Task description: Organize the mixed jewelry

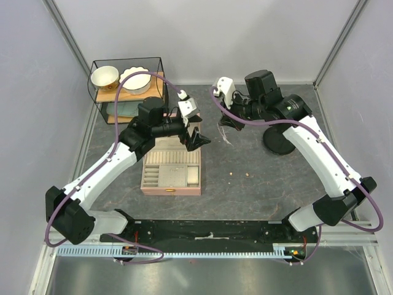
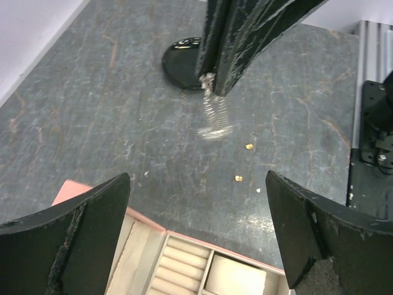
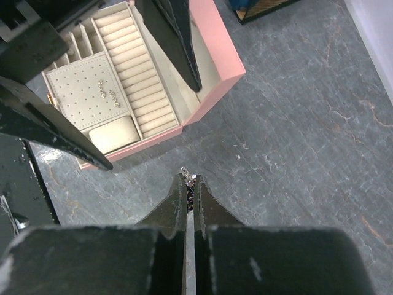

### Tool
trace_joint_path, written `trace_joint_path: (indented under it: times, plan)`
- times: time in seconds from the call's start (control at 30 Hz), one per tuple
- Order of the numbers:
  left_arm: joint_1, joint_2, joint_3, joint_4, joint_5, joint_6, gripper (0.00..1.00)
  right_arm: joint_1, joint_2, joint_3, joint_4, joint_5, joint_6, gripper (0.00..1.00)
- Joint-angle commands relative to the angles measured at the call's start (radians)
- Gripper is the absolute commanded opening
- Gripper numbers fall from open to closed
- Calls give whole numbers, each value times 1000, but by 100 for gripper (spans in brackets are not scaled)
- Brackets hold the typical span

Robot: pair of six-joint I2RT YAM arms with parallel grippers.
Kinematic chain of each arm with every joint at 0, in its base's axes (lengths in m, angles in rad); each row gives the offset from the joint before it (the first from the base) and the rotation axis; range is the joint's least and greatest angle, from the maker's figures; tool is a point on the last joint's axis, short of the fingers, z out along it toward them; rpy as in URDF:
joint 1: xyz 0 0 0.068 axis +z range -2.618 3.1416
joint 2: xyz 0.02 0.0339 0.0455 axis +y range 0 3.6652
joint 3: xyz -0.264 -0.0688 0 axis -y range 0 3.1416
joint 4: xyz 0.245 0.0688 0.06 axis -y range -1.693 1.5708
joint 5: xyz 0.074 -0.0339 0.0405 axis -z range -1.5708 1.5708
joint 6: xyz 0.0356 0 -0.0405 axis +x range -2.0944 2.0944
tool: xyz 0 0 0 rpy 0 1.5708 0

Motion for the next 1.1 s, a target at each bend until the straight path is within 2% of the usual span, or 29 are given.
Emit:
trace_joint_path:
  times: [0.0,1.07]
  plan:
    - [-17,23,51,73,101,-21,99,13,-18,47,0,-34,1,0]
    - [-43,78,80,116,104,-4,99,39,-67,24,-6,-25,0,0]
